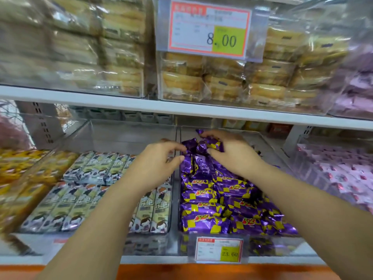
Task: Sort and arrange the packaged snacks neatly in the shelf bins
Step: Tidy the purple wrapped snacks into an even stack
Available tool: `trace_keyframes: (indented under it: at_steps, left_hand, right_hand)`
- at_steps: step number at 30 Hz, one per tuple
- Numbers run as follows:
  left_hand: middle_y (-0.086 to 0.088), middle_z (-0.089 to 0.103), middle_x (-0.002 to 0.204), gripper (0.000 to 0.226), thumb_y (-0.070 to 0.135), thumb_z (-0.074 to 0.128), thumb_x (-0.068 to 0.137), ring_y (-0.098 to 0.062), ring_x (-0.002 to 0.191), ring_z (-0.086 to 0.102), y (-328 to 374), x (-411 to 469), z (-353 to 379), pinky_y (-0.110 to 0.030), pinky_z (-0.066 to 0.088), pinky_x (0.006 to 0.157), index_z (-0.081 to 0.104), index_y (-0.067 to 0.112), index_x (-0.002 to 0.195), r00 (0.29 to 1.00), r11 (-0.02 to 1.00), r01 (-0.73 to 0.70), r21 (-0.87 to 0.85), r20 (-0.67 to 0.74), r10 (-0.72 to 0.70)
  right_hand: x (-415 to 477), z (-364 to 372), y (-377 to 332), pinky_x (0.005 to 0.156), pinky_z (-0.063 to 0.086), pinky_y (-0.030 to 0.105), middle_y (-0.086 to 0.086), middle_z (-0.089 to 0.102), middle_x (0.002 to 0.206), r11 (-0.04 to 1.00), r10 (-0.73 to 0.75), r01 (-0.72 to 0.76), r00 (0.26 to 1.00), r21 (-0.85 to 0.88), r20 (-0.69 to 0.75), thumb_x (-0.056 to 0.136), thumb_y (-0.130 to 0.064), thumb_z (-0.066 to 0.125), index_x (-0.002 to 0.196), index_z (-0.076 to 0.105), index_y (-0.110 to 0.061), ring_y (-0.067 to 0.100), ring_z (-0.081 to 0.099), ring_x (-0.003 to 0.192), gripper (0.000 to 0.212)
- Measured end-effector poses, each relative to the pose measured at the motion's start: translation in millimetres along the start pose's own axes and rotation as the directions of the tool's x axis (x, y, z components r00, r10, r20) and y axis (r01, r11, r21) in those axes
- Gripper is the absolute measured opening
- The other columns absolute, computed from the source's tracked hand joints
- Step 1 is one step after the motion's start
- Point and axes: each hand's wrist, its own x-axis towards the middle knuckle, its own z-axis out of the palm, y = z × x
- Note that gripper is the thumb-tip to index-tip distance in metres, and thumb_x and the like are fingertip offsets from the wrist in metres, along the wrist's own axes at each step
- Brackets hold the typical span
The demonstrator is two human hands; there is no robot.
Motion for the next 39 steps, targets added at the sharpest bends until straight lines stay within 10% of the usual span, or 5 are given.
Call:
trace_keyframes:
  at_steps: [9, 20, 25, 30, 39]
  left_hand:
    - [0.001, 0.056, 0.103, 0.027, 0.024, 0.052, 0.095, -0.017, 0.102, 0.056, 6.5, -3.0, 7.5, -0.024, 0.038, 0.079, 0.063, 0.028, 0.12, 0.999, 0.999, 0.035, -0.006, -0.032, -0.035]
    - [0.006, 0.054, 0.108, 0.027, 0.026, 0.049, 0.097, -0.01, 0.104, 0.054, 3.4, -6.1, 7.2, -0.019, 0.033, 0.078, 0.062, 0.029, 0.12, 0.999, 0.999, 0.018, -0.033, -0.039, -0.02]
    - [0.004, 0.057, 0.11, 0.026, 0.026, 0.05, 0.096, -0.01, 0.104, 0.054, 1.9, -6.5, 5.8, -0.021, 0.037, 0.08, 0.062, 0.028, 0.12, 0.999, 0.999, 0.013, -0.051, -0.032, -0.014]
    - [0.002, 0.061, 0.108, 0.023, 0.023, 0.054, 0.094, -0.009, 0.1, 0.058, -1.4, -6.6, 6.8, -0.02, 0.041, 0.081, 0.065, 0.024, 0.115, 0.998, 0.996, -0.002, -0.094, -0.063, -0.004]
    - [0.003, 0.059, 0.112, 0.026, 0.026, 0.055, 0.094, -0.011, 0.106, 0.057, 1.8, -6.6, 3.1, -0.025, 0.043, 0.086, 0.063, 0.026, 0.119, 0.999, 0.998, -0.006, -0.065, -0.053, 0.003]
  right_hand:
    - [-42.7, -42.7, 63.9, 0.105, 0.037, 0.044, 0.002, 0.023, 0.155, 0.836, 0.407, -0.275, 0.891, -0.474, 0.201, 0.094, -0.048, 0.042, 0.147, 0.025, -0.033, 0.031, 0.036, 0.134, 0.057]
    - [-32.4, -37.3, 50.2, 0.114, 0.005, 0.054, -0.003, 0.019, 0.156, 0.822, 0.388, -0.21, 0.887, -0.53, 0.251, 0.101, -0.035, 0.028, 0.149, 0.018, -0.027, 0.019, 0.016, 0.144, 0.05]
    - [-18.3, -14.4, -1.4, 0.102, 0.04, 0.033, 0.0, 0.05, 0.139, 0.989, 0.075, -0.05, 0.982, -0.142, 0.175, 0.093, -0.039, 0.051, 0.14, 0.04, -0.028, 0.02, 0.048, 0.124, 0.05]
    - [-1.0, 22.9, -33.4, 0.101, 0.041, 0.039, 0.002, 0.046, 0.141, 0.999, -0.02, 0.009, 0.937, 0.033, 0.35, 0.083, -0.037, 0.067, 0.142, 0.035, -0.023, 0.02, 0.044, 0.127, 0.069]
    - [5.7, 21.7, -34.4, 0.063, 0.038, 0.019, -0.017, 0.05, 0.068, 0.978, 0.008, -0.013, 1.0, 0.206, 0.027, 0.082, -0.009, 0.062, 0.091, 0.065, -0.015, 0.003, 0.049, 0.06, 0.011]
